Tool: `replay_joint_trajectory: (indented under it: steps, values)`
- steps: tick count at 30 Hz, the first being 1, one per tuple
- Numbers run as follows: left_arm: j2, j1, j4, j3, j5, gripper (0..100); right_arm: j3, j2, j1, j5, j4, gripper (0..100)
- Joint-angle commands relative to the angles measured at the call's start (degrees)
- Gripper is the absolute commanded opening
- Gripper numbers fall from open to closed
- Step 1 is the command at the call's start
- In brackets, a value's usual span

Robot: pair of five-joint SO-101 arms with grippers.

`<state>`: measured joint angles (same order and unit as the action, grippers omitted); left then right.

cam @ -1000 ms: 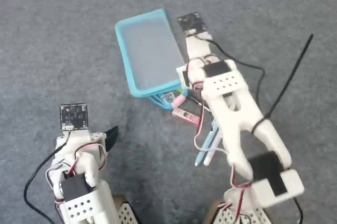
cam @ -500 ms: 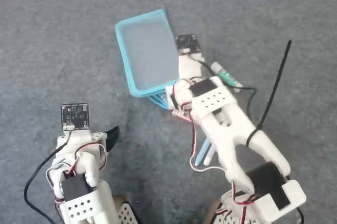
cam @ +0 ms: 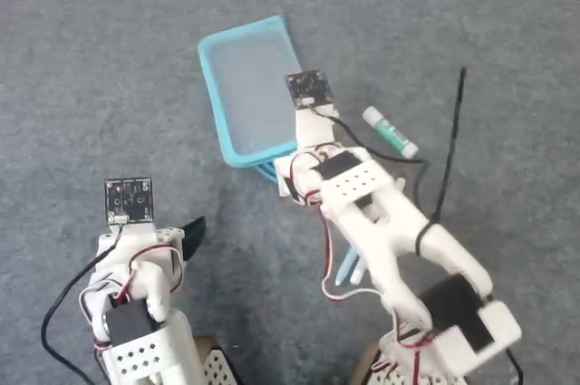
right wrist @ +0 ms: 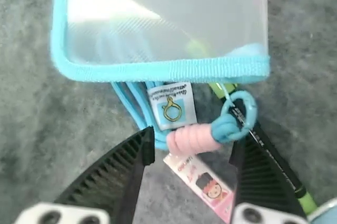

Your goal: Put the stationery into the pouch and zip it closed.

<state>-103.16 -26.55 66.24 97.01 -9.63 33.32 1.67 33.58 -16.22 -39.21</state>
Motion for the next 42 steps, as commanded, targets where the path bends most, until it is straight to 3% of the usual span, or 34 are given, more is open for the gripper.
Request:
replay_joint_trajectory:
  steps: [1,6,12,19,25,31,34,37,42]
  values:
    - [-0.97,0.26,-1.58,-0.4,-0.62,38,-4.75,-2.95,-0.57,-0.44,1.27,23.8]
    - [-0.97,0.26,-1.58,-0.4,-0.62,38,-8.53,-5.49,-1.45,-0.44,-4.0,22.1]
    - [-0.97,0.26,-1.58,-0.4,-0.62,38,-10.46,-5.67,-4.26,-0.26,-5.49,0.1]
    - [-0.97,0.26,-1.58,-0.4,-0.62,38,-10.81,-2.33,-11.38,1.14,-6.99,0.7]
    - [-1.05,0.18,-1.58,-0.4,-0.53,38,-12.31,13.76,-14.9,17.76,-17.01,0.7]
    - [-1.14,-0.18,-4.92,-0.48,-1.93,38,-12.31,27.91,-14.46,26.29,-25.71,0.7]
    - [-1.14,0.18,-9.41,-0.48,-6.59,38,-12.31,32.57,-14.46,27.6,-31.96,0.7]
    - [-0.79,0.26,-10.9,-2.86,-5.19,38,-11.08,35.74,-14.64,27.96,-37.23,0.7]
    - [8.26,5.19,-4.22,-19.82,-5.1,38,0.88,41.19,-14.37,27.6,-30.55,0.7]
